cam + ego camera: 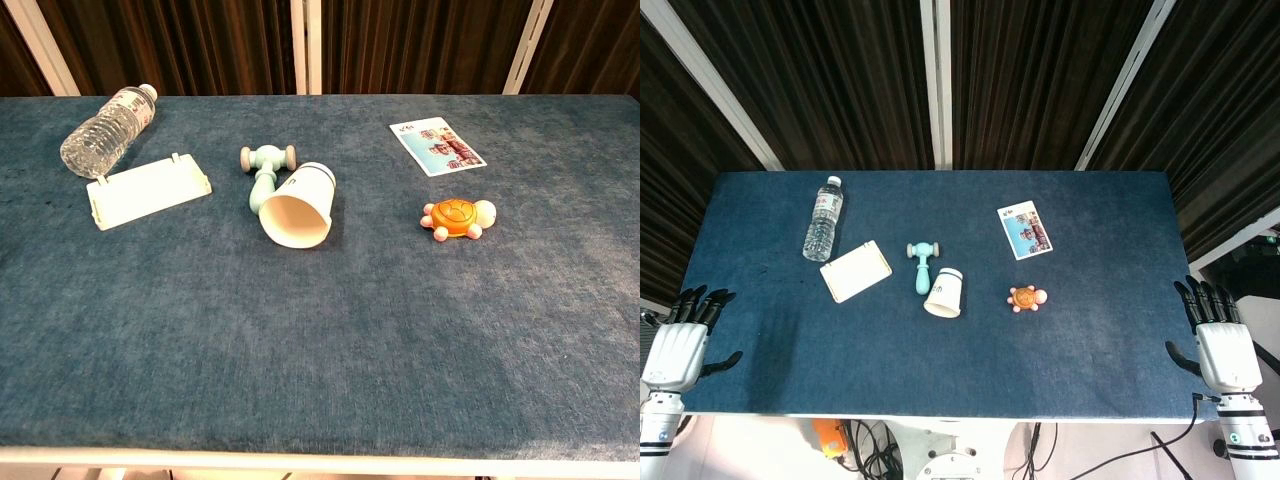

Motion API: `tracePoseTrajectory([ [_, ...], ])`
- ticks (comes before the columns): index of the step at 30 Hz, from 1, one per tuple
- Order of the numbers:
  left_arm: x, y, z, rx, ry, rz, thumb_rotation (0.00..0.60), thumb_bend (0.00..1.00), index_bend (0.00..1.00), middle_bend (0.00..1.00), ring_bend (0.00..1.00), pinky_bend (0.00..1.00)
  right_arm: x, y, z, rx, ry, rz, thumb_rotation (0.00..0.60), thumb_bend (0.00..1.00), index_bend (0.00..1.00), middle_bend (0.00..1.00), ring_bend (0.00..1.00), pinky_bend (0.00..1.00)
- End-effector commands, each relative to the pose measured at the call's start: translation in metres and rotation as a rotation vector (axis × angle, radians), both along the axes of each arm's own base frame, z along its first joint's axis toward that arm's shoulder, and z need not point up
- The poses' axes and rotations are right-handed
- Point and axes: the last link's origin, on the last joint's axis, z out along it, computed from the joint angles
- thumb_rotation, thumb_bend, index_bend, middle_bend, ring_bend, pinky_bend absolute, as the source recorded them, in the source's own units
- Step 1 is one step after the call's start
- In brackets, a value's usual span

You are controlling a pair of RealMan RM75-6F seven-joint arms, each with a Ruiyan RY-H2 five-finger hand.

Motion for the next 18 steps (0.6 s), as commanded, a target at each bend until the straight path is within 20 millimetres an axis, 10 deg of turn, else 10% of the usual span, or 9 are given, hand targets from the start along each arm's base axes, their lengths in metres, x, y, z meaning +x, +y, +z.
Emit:
tracePoseTrajectory([
  [1,-0.001,0.0,0.0,0.004,-0.003,-0.002,0.6,0.13,0.16,0.13,0.0,0.04,0.002,-0.001,-0.002,0.002,0.002,0.004,0.6,0.17,0.0,0.0,0.0,0.0],
  [18,0.001,-0.008,-0.006,-0.004,-0.019,-0.011,0.6,0.13,0.16,0.13,0.0,0.04,0.017,-0.027,-0.019,0.11,0.057,0.044,0.6,0.17,0.0,0.03,0.0,0.0],
])
